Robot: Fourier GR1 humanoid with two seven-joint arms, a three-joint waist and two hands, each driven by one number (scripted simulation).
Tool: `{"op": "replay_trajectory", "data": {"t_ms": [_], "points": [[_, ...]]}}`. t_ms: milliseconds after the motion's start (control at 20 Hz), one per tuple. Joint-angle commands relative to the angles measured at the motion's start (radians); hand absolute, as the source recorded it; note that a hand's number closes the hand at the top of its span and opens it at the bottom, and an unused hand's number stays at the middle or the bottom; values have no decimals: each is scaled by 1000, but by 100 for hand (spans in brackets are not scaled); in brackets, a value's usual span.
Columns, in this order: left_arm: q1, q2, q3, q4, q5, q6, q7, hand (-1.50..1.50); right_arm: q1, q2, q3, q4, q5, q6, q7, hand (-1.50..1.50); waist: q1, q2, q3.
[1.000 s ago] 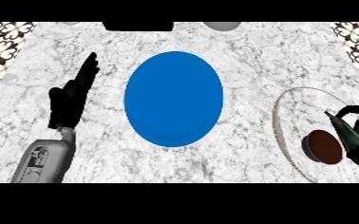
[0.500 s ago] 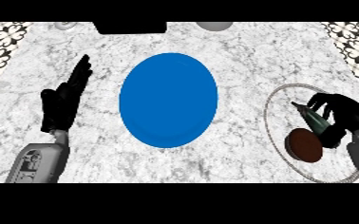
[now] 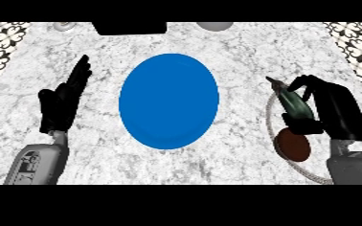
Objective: Pick the eggplant from the placemat and place it in the plate
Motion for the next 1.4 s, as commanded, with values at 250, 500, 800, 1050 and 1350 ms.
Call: {"op": "replay_trajectory", "data": {"t_ms": [250,500,800,1050,1350], "points": [[-23,-16,-1,19,-10,-11,-23,0,7,119,150,-380,48,69,134,150,38,14,2],[36,-38,-32,-48,-25,-11,-11,0,-167,264,219,-293,39,175,288,150,50,14,2],[4,-64,-45,-51,-48,7,30,0,-312,405,320,-22,110,79,319,150,55,16,3],[-50,-32,-1,44,-16,-51,-25,0,-457,408,401,273,53,-111,337,150,61,20,2],[-28,-78,-38,71,-62,-14,-81,0,-639,409,404,586,61,-67,366,150,74,24,2]]}}
